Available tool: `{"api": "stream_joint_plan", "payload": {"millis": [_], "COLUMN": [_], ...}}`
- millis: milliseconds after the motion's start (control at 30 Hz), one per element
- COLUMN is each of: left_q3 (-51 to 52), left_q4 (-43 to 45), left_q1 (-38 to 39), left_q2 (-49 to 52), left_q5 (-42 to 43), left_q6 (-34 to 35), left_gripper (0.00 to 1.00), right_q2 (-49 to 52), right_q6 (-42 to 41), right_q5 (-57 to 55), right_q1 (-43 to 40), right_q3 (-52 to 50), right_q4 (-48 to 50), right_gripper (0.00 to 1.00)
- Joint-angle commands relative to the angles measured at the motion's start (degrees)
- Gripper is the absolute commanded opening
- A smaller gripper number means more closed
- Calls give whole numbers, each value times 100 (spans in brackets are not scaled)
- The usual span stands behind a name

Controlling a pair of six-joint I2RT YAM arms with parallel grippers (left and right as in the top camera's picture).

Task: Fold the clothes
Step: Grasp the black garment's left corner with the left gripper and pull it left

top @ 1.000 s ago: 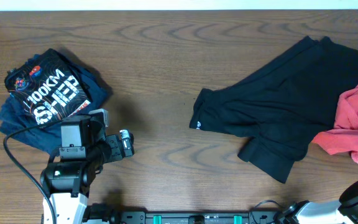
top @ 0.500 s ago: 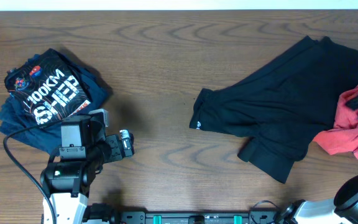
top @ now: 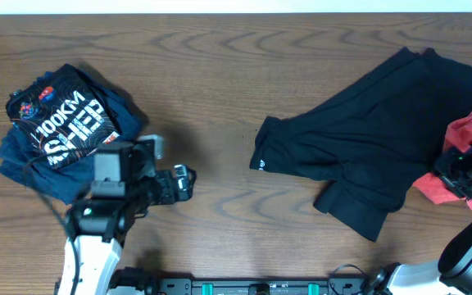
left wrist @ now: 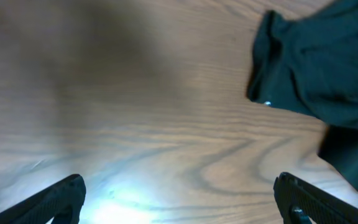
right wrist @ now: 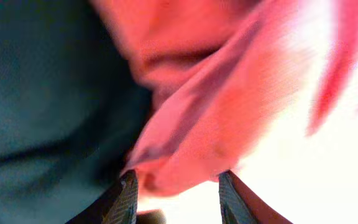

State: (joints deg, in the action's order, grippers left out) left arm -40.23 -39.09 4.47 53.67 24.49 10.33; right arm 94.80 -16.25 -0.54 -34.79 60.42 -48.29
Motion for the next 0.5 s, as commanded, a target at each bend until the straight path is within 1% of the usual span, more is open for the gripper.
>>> {"api": "stream_joint_plan", "payload": {"millis": [0, 33, 100, 200, 233, 267, 400, 467], "left_q3": [-103, -103, -103, -103, -103, -103, -103, -103], "left_q4": [271, 396, 704, 1198, 1386, 1580, 2476, 2887], "left_q1": [391, 518, 811, 1217, 1331, 1443, 1891, 2081], "left_q2": [450, 597, 931, 1425, 1582, 1740, 2420, 2754], "left_q5": [170, 170, 170, 170, 170, 170, 168, 166], "left_q6": [168, 214, 273, 391, 492, 581, 949, 1145], "left_gripper": [98, 98, 98, 98, 98, 98, 98, 98], "right_q2": [-55, -55, -55, -55, -55, -55, -55, -55], "right_q6": [-247, -232, -157, -125, -127, -127, -127, -127], "right_q5": [-133, -92, -4, 96, 101, 101, 101, 101], "right_q1": [-140, -144, -138, -138, -138, -138, -138, -138], "right_q3": [-186, -236, -315, -387, -402, -404, -409, -409], "right_q4": [131, 175, 286, 389, 396, 391, 365, 358], "right_gripper": [38, 37, 33, 16, 12, 11, 14, 13]}}
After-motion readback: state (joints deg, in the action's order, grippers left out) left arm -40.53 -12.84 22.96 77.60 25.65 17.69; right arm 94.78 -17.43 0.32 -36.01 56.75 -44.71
